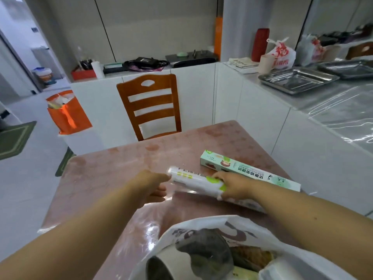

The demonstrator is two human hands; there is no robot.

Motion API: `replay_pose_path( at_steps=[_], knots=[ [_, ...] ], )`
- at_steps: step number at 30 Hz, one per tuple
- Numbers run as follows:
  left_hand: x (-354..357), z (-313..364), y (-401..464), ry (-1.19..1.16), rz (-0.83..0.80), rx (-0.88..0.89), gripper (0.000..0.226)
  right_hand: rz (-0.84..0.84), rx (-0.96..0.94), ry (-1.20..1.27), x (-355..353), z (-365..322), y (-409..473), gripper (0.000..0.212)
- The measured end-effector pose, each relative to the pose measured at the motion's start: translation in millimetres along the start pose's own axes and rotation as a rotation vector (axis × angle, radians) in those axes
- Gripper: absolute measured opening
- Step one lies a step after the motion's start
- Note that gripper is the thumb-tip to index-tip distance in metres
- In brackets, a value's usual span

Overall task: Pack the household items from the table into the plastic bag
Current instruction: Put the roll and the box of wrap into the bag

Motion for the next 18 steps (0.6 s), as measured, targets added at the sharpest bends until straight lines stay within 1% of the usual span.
replay_pose_path(
  at_steps=[2, 4, 6, 7, 8, 9, 10, 11, 12, 13, 14, 15, 16, 17, 18],
  knots=[
    [11, -7, 2, -0.099, -0.056, -0.042, 0.058, 0.034, -0.046, 0.167, -12, -15, -5, 0.071],
    [28, -9, 2, -0.295, -0.137, -0.091, 0.063, 0.009, -0.109, 0.287, -17, -33, -10, 0.068],
    [40, -8, 1, -0.493, -0.137, -0.09, 0.05, -0.015, -0.17, 0.278, -17, -42, -9, 0.052],
    [43, -8, 2, -0.54, -0.117, -0.079, 0.044, 0.046, -0.172, 0.283, -22, -38, -4, 0.043],
    [45, -10, 2, -0.561, -0.105, -0.072, 0.041, 0.162, -0.126, 0.296, -32, -28, 2, 0.039],
    [46, -12, 2, -0.566, -0.097, -0.069, 0.039, 0.286, -0.027, 0.311, -42, -8, 8, 0.042],
    [45, -15, 1, -0.567, -0.095, -0.067, 0.036, 0.363, 0.095, 0.268, -47, 19, 13, 0.051],
    [44, -17, 1, -0.566, -0.092, -0.067, 0.033, 0.363, 0.205, 0.177, -46, 45, 16, 0.065],
    [43, -19, 1, -0.566, -0.091, -0.066, 0.029, 0.301, 0.276, 0.037, -39, 67, 15, 0.077],
    [42, -21, 0, -0.564, -0.091, -0.064, 0.025, 0.233, 0.315, -0.101, -28, 88, 16, 0.085],
    [40, -22, -1, -0.562, -0.091, -0.063, 0.023, 0.187, 0.342, -0.195, -17, 104, 16, 0.087],
    [39, -23, -1, -0.562, -0.092, -0.06, 0.022, 0.185, 0.356, -0.228, -10, 113, 16, 0.083],
    [38, -24, -1, -0.562, -0.092, -0.06, 0.023, 0.205, 0.348, -0.219, -7, 117, 16, 0.075],
    [37, -24, -2, -0.564, -0.089, -0.059, 0.024, 0.223, 0.327, -0.193, -8, 112, 14, 0.065],
    [36, -25, -2, -0.566, -0.086, -0.059, 0.025, 0.233, 0.319, -0.102, -14, 101, 8, 0.055]
  ],
)
Point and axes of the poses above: each hand's wrist, its own y-axis towards the middle knuckle, its own x-axis out of the palm, z = x × y, the point moved 5 cm from there along y, towards the middle knuckle, and after that the axes turned 7 degrees about z, right-handed, at the moved point
